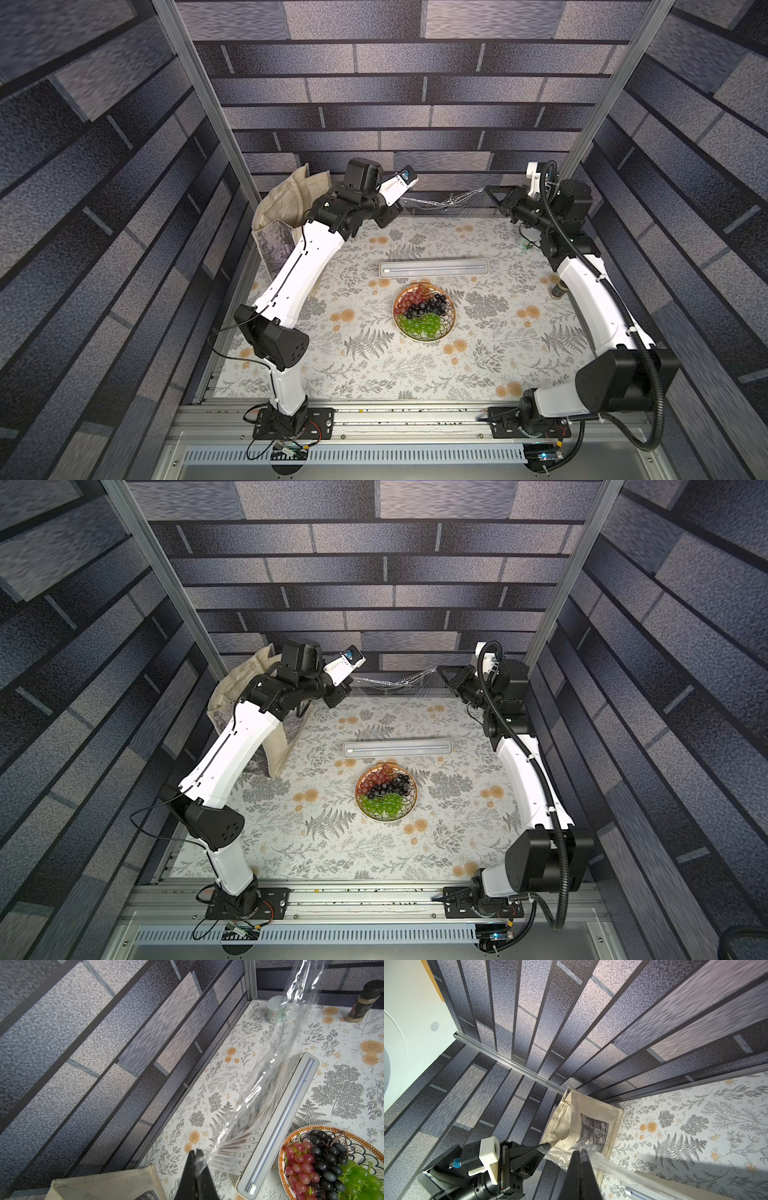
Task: Wrap the plate with plastic wrap
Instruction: Pull the plastic wrap from the plastic wrap cutting box.
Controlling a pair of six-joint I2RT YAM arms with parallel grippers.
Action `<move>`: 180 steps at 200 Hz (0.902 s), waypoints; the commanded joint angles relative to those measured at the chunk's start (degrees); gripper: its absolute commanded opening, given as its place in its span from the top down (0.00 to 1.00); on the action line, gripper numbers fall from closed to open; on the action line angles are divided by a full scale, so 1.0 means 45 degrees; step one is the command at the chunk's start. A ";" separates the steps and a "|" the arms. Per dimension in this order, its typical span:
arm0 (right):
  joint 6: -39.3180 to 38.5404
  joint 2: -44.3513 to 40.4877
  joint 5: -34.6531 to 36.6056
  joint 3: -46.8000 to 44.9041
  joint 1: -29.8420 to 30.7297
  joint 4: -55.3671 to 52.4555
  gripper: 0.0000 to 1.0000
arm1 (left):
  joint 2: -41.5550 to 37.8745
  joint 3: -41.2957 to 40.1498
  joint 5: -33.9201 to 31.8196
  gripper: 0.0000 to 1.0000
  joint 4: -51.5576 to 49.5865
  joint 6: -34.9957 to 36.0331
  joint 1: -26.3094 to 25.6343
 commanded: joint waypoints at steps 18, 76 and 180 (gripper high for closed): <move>-0.0083 -0.0672 -0.0279 0.0261 -0.0096 0.0543 1.00 | -0.0433 0.0189 -0.0272 0.98 0.0357 0.0046 -0.0122; -0.0088 -0.0799 -0.0274 0.0134 -0.0094 0.0515 1.00 | -0.0745 -0.0080 -0.0336 0.98 0.0560 0.0046 -0.0129; -0.0046 -0.0919 -0.0475 -0.0078 -0.0093 0.0374 1.00 | -0.1037 -0.0222 -0.0370 0.98 0.0670 0.0046 -0.0112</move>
